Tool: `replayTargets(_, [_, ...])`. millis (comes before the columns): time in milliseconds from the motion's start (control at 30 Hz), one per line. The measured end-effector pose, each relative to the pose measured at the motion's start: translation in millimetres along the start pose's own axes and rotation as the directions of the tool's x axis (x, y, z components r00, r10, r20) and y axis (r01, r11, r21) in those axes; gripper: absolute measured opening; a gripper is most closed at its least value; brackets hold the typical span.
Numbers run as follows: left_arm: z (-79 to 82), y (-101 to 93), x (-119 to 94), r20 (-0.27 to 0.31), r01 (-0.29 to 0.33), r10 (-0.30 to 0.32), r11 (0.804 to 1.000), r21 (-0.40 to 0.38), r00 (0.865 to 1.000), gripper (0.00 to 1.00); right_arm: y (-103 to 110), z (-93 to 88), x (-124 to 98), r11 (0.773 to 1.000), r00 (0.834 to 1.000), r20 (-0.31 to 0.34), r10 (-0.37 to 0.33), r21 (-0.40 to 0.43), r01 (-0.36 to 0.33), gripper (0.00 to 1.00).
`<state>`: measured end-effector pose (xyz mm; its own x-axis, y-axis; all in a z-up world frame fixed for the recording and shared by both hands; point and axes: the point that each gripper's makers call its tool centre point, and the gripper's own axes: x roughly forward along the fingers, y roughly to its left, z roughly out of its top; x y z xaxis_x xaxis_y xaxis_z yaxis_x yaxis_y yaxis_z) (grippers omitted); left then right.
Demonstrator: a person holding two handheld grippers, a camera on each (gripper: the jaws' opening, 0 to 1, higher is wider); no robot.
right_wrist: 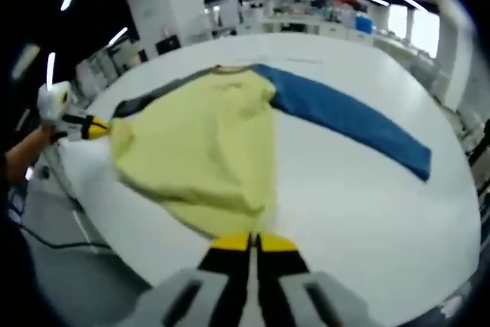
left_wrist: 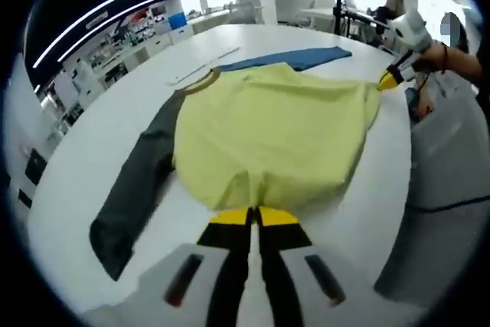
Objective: Fold the garment on the visible template until the final outline fits inside the template.
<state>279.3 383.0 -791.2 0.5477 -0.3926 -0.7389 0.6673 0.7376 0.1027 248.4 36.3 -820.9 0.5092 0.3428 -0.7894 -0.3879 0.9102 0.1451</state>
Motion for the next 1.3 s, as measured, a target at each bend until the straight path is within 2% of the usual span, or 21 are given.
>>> replayTargets(67, [-0.1,-3.2,-8.4,0.007,-0.007,0.008,0.999,-0.036,1.0,0.0,-0.4,3.4,-3.3,1.0,1.0,0.002,0.005,-0.007,-0.005,0.0])
replayTargets(200, [-6.3,-7.0,-18.2,-0.013,-0.016,0.014,0.995,-0.103,1.0,0.0,1.2,7.1,-9.0,1.0,1.0,-0.001,0.018,-0.015,-0.018,0.0])
replayTargets(233, [-10.9,-4.6,-21.0,-0.027,-0.035,0.032,0.992,-0.125,0.999,0.0,1.7,8.2,-10.6,1.0,1.0,-0.002,0.021,-0.016,-0.021,0.0])
replayTargets(333, [-18.7,-5.9,-26.9,-0.042,-0.041,0.035,0.99,-0.137,0.998,0.0,2.3,9.4,-14.4,0.999,1.0,-0.002,0.025,-0.023,-0.025,0.0])
replayTargets(400, [-23.3,-13.2,-30.7,-0.052,-0.031,0.022,0.983,-0.179,0.998,0.0,2.7,9.5,-16.4,0.999,1.0,0.0,0.028,-0.025,-0.028,0.0])
replayTargets(533, [-32.8,-30.4,-38.6,-0.085,-0.028,0.011,0.979,-0.203,0.996,0.0,3.3,5.5,-16.4,0.999,0.999,-0.012,0.038,-0.027,-0.039,0.0])
replayTargets(600, [-40.8,-40.1,-41.4,-0.117,-0.024,-0.006,0.967,-0.255,0.993,0.0,4.9,2.0,-16.1,0.999,0.999,-0.019,0.044,-0.023,-0.045,0.0])
replayTargets(767, [-56.7,-50.1,-40.4,-0.135,-0.025,-0.016,0.956,-0.292,0.991,0.0,5.3,-7.3,-11.7,0.999,0.998,-0.034,0.048,-0.016,-0.048,0.0])
replayTargets(833, [-69.2,-54.1,-39.9,-0.174,-0.034,-0.019,0.955,-0.295,0.985,0.0,4.9,-10.1,-10.4,0.999,0.998,-0.038,0.041,-0.018,-0.041,0.0])
replayTargets(900, [-81.5,-49.7,-41.9,-0.219,-0.077,0.02,0.963,-0.257,0.976,0.0,0.0,-14.7,-8.6,0.999,0.998,-0.052,0.02,-0.037,-0.022,0.0])
replayTargets(933, [-83.5,-50.0,-41.8,-0.218,-0.08,0.023,0.963,-0.257,0.976,0.0,-1.3,-15.8,-8.2,0.999,0.999,-0.051,0.015,-0.039,-0.017,0.0])
replayTargets(967, [-86.1,-48.8,-41.0,-0.208,-0.084,0.025,0.957,-0.278,0.978,0.0,-2.9,-17.6,-6.8,0.999,0.999,-0.052,0.012,-0.037,-0.014,0.0])
replayTargets(1000, [-85.0,-51.8,-39.4,-0.185,-0.077,0.015,0.939,-0.336,0.983,0.0,1.2,-19.6,-7.0,0.999,0.998,-0.053,0.017,-0.031,-0.019,0.0])
replayTargets(1033, [-85.5,-56.9,-36.5,-0.146,-0.032,-0.035,0.899,-0.436,0.989,0.0,1.9,-21.1,-5.3,0.999,0.998,-0.054,0.02,-0.03,-0.022,0.0])
replayTargets(1100, [-77.9,-61.6,-36.1,-0.096,-0.009,-0.049,0.851,-0.526,0.994,0.0,-1.2,-26.3,0.5,0.999,0.997,-0.073,0.024,-0.019,-0.026,0.0])
replayTargets(1133, [-77.7,-60.0,-36.3,-0.091,-0.014,-0.04,0.85,-0.527,0.995,0.0,-0.3,-28.2,1.3,1.0,0.997,-0.076,0.023,-0.015,-0.024,0.0])
replayTargets(1167, [-81.3,-55.8,-37.3,-0.102,-0.021,-0.035,0.865,-0.502,0.994,0.0,-1.0,-29.3,2.4,1.0,0.997,-0.079,0.022,-0.013,-0.024,0.0])
replayTargets(1200, [-81.4,-55.6,-37.2,-0.104,-0.024,-0.033,0.865,-0.5,0.994,0.0,-1.8,-30.2,3.6,1.0,0.996,-0.082,0.023,-0.013,-0.024,0.0])
replayTargets(1300, [-85.1,-53.3,-37.3,-0.14,-0.053,-0.011,0.894,-0.445,0.99,0.0,0.7,-32.2,3.1,1.0,0.996,-0.088,0.022,-0.008,-0.022,0.0])
